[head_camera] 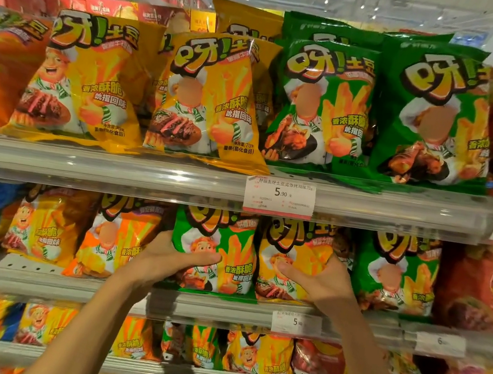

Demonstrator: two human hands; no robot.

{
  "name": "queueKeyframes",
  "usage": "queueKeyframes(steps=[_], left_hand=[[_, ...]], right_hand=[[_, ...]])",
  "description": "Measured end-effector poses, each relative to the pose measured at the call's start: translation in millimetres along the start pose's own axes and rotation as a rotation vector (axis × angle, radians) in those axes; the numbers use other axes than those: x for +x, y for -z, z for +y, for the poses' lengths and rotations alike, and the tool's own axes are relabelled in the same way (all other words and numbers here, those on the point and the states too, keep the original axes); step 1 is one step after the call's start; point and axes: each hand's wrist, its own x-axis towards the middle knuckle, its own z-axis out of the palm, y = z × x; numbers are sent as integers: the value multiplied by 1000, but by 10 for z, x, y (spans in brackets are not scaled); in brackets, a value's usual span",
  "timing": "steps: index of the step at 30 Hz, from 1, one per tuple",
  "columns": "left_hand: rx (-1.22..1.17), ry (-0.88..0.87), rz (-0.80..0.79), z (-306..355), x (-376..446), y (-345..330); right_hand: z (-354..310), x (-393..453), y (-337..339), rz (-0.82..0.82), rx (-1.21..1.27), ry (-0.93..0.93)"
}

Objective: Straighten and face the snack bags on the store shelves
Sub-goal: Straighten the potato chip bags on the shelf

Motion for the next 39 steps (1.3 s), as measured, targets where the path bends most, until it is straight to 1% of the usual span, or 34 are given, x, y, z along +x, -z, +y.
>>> queueKeyframes(steps=[5,9,13,15,17,19,21,24,27,31,34,39], left_hand=[[-52,-56,115,70,-115,-81],[-92,-94,205,51,-212,-84],[-124,-47,242,-31,-275,-33],[-127,-15,277,-69,-270,11],[-140,10,290,-99,-248,36],[-172,7,282,-121,-214,16],[-224,-3,275,-133,-172,-42],[-251,-3,242,-121,-76,-213],[-251,-26,174,-103,50,-453],[-237,-73,118,-19,208,-806],[-214,-100,69,55,319,-1052],[-164,-125,47,153,450,-1333]], right_hand=[[-94,-27,-65,71,-76,-22],[-242,-63,-80,90,-161,-45],[-373,-147,-12,114,-242,-94],[-391,-222,81,113,-216,-90],[-357,-306,199,88,-127,-38],[-325,-418,328,22,-82,-44],[-282,-566,445,-39,-95,-118],[-184,-836,631,-80,-76,-197],[-58,-1120,813,-118,6,-231],[156,-1261,1044,-19,85,-286],[259,-1270,1189,37,95,-289],[352,-1250,1334,30,94,-270]])
